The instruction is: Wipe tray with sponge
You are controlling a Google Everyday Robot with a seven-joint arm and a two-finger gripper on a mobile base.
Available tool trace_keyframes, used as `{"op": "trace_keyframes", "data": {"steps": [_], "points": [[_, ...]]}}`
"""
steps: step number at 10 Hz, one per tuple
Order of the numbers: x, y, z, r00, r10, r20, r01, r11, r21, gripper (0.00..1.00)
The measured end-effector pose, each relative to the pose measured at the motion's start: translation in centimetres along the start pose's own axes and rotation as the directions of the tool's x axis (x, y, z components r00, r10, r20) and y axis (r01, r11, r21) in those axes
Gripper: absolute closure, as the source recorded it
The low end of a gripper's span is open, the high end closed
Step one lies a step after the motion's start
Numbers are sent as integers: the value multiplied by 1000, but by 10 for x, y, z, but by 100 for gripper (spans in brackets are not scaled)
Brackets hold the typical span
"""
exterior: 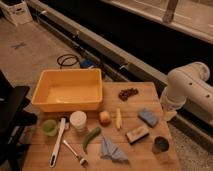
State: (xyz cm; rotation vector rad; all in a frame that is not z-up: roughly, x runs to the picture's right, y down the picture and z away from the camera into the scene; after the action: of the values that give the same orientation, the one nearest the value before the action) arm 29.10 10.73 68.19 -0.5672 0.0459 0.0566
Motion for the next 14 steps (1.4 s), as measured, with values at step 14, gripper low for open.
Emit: {"op": "trace_keyframes", "data": {"steps": [14], "points": [[-13,-30,94,995,94,43,-89,990,-109,35]]}}
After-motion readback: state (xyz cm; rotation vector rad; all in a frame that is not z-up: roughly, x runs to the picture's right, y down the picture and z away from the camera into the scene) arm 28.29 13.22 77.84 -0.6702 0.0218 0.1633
